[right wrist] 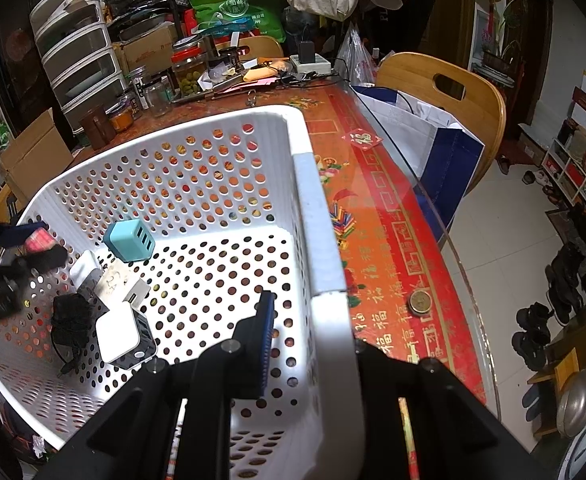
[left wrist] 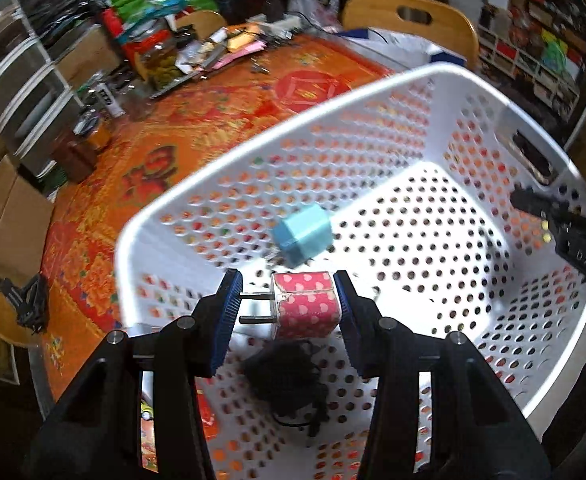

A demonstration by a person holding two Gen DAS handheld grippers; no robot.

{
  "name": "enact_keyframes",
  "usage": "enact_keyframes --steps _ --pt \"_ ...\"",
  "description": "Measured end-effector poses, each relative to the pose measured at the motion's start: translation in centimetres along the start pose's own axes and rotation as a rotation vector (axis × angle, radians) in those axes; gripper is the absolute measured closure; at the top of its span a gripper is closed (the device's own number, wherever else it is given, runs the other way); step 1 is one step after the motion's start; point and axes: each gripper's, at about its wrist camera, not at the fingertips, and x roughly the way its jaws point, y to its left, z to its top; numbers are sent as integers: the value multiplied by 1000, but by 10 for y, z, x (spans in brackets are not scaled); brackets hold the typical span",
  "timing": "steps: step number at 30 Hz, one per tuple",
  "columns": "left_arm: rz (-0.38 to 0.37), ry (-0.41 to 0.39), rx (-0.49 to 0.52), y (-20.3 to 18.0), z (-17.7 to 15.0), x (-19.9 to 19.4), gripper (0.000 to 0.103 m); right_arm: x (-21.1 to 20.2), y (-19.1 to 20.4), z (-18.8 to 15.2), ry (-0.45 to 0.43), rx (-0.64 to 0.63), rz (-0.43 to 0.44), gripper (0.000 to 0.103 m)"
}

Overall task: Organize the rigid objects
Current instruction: 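Carry the pink charger into the basket and open the left tool, then grasp the black and yellow toy car with the left tool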

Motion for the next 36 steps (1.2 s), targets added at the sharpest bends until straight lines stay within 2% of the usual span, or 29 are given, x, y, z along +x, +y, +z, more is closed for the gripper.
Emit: enact_keyframes --steps 11,12,15,16,19,20,23,24,25,26,28,31,33,36 --pt "-12 54 64 -21 3 14 57 1 0 0 -1 -1 1 85" --pt "-19 53 65 -22 3 13 50 1 0 0 -1 -1 1 85" --pt "-65 6 44 -13 1 3 21 1 0 -1 1 -4 -1 85" --pt "-68 -15 29 -7 -1 -3 19 1 0 -1 2 -5 -1 85" --pt "-67 -99 -39 26 -17 -33 18 1 0 -1 4 -5 -2 85" --pt "-60 -134 -90 49 -29 -48 18 1 0 -1 4 -4 -1 85" --pt "-1 -208 -220 109 -68 -75 0 2 -1 -2 6 -4 -3 85" --pt "43 -222 -283 135 -88 -81 0 2 -1 -2 7 -5 -3 85" --pt "70 -214 -313 149 -101 -81 0 2 -1 -2 6 -5 -3 85" --pt "114 -172 -355 168 -119 -74 0 2 -1 -2 7 -6 -3 85" --pt "148 -105 -403 189 -143 -56 0 2 -1 -2 7 -6 -3 85" --pt "116 -30 -452 209 -174 -21 0 2 -1 -3 8 -5 -4 85" --pt "71 -19 -467 215 -186 1 0 2 -1 -3 9 -5 -4 85" --pt "49 0 -475 217 -192 24 0 3 -1 -4 14 -6 -12 85"
